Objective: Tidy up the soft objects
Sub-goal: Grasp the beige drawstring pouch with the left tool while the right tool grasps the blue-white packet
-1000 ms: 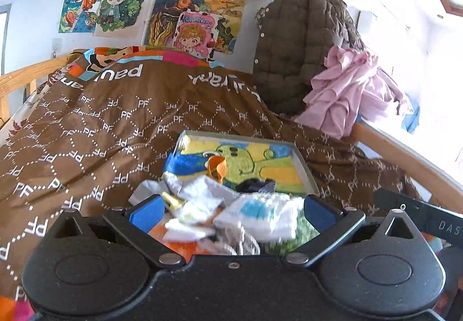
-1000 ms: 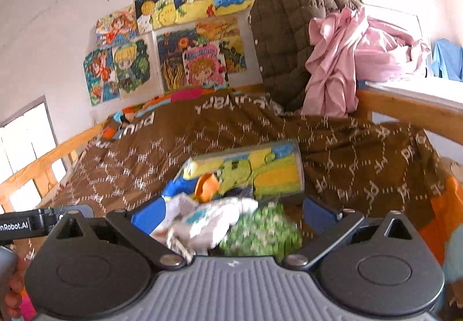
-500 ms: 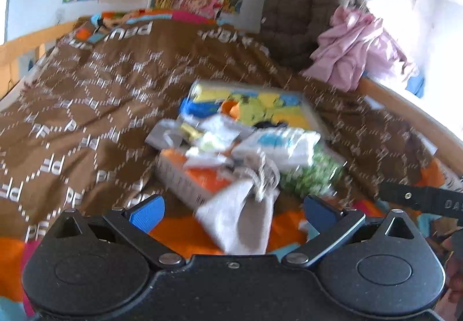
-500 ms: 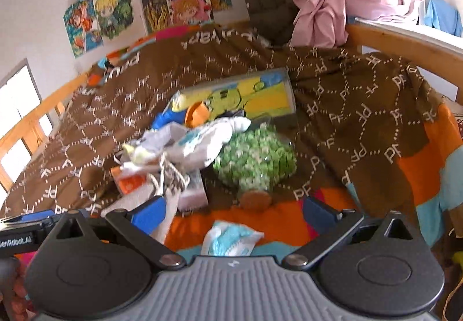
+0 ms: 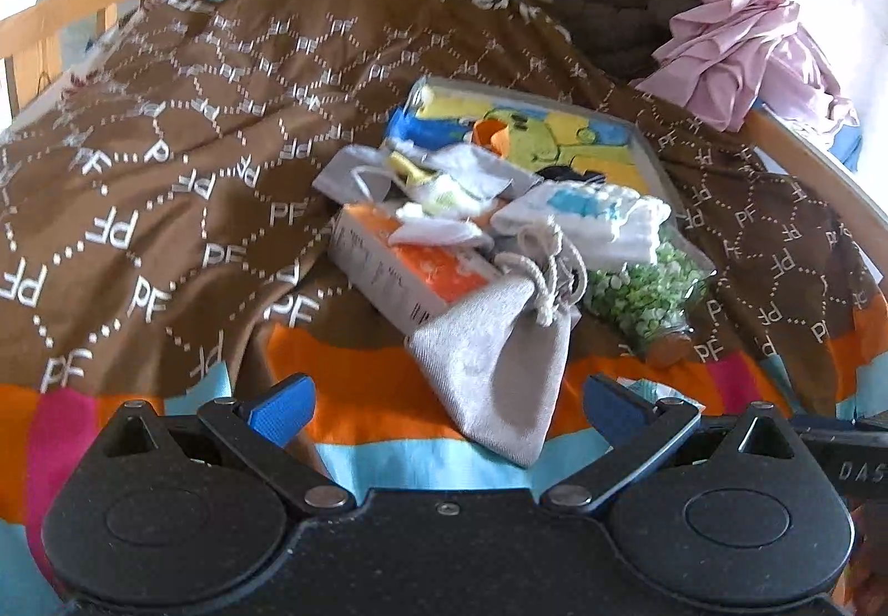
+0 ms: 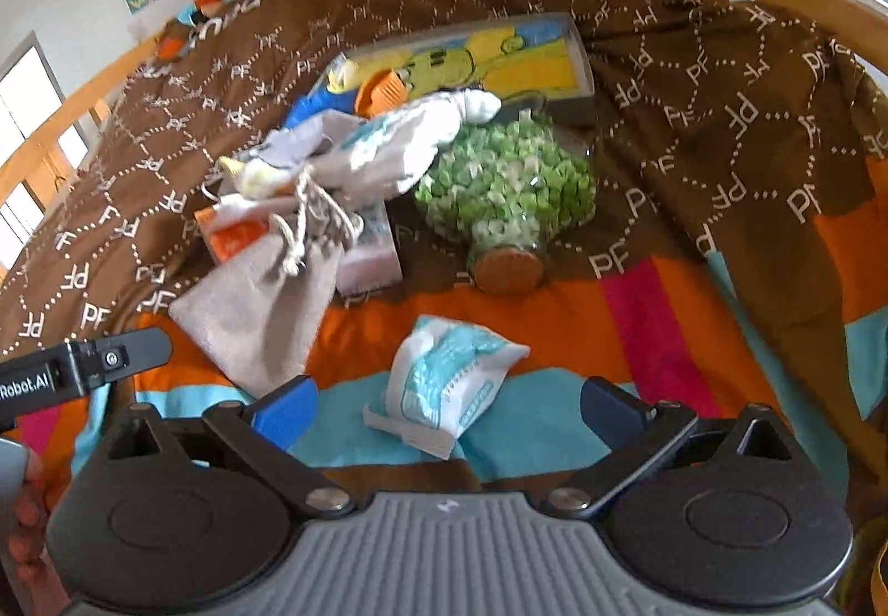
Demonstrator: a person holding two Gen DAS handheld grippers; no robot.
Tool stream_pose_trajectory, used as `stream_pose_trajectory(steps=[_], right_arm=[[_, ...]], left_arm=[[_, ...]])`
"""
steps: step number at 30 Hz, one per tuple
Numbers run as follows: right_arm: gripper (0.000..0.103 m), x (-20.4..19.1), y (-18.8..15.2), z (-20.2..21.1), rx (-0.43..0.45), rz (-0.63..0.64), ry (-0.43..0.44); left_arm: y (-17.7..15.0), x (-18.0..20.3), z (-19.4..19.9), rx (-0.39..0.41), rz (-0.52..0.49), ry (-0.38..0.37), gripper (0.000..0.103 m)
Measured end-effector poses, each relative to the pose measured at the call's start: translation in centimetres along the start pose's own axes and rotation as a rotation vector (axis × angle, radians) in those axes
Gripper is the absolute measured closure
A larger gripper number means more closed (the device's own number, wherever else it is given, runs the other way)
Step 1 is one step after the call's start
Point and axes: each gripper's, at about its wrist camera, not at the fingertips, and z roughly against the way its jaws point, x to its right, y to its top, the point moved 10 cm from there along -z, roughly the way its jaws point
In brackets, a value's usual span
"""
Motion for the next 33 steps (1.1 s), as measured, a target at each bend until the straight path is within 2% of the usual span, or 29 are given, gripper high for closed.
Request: stream_pose_trajectory(steps=[8,18,28,33], right_arm=[[0.000,0.0,-0.2,-1.7,-0.045,0.008,-0.022],[0.000,-0.2,-0.1,-3.8,-0.069,0.033,-0.052],[0.000,-0.3,-0.1,-5.4,-0.082,0.037,-0.064],[0.001,-0.3,0.0,-6.3,-0.091,0.035,-0.063]], left_arm=[[-0.3,-0.2,-2.0,-0.062,0.066,-0.019,0.001],[0.0,0.5,-4.5,-0.105,0.063,-0.052,0.001],[1.0,1.0,-7.6,-0.149,-0.058,-0.066,0.001],[1.0,1.4,-8.6,-0.186,-0.089,-0.112,0.001]])
